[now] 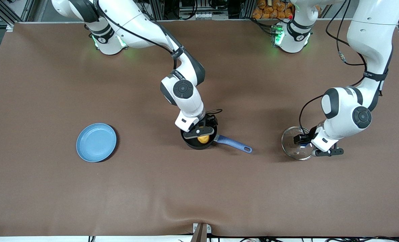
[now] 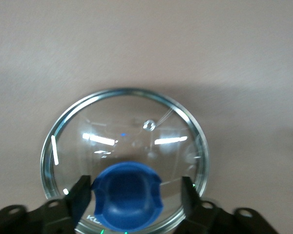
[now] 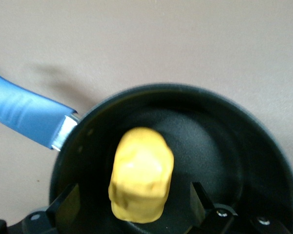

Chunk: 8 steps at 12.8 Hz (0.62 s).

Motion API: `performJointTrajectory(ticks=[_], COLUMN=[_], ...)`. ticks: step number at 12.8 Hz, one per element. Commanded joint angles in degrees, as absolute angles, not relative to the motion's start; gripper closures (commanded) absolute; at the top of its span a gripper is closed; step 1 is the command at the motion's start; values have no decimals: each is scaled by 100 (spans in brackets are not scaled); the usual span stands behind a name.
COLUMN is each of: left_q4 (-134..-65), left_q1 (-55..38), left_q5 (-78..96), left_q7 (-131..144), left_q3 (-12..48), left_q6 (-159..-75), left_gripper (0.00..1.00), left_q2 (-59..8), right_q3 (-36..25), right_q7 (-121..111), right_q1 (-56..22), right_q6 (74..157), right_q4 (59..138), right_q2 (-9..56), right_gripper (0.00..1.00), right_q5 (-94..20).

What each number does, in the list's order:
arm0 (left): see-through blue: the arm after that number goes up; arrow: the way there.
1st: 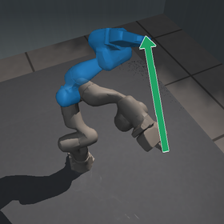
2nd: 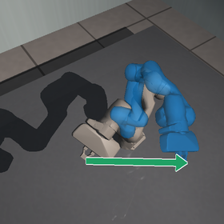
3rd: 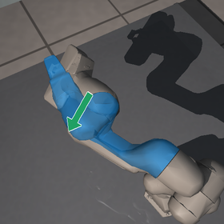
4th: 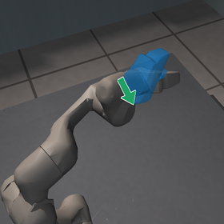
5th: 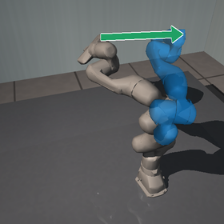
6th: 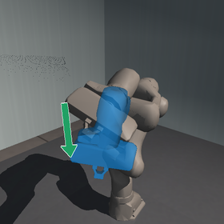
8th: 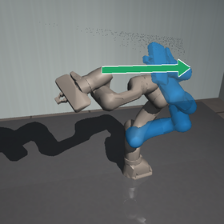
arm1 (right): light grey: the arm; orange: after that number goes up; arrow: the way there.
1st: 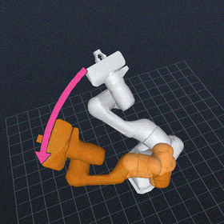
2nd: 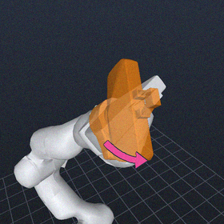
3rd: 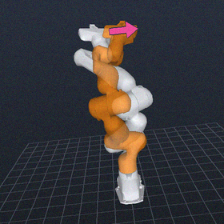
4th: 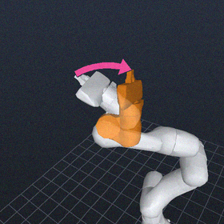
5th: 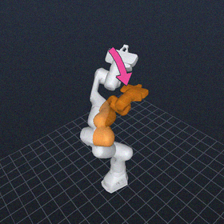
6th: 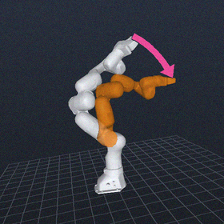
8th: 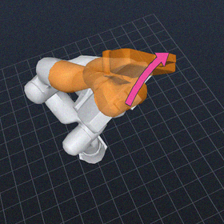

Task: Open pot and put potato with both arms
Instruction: 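Open both grippers, releasing the potato in the pan and the lid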

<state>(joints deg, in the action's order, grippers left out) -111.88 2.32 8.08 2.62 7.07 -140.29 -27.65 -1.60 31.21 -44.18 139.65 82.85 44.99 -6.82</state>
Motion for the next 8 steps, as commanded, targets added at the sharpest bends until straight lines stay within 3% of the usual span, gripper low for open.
performJointTrajectory(ticks=[1, 4, 8], left_q4=[-10778, -10065, -9854], left_q1=[255, 255, 246], left_q5=[984, 958, 871], left_q7=[500, 799, 852], left_q3=[905, 976, 976], left_q6=[-13354, -12229, -11612], left_gripper=[0, 0, 0], left_q2=[-2234, -1891, -1337], right_q3=[-167, -193, -543], right_q7=[3199, 3129, 3147], right_q1=[-4220, -3755, -3086], right_q6=[13336, 12448, 11147], right_q4=[7973, 7928, 7937], right_q2=[4299, 3615, 2788], right_gripper=[0, 0, 0], right_q5=[-642, -624, -615])
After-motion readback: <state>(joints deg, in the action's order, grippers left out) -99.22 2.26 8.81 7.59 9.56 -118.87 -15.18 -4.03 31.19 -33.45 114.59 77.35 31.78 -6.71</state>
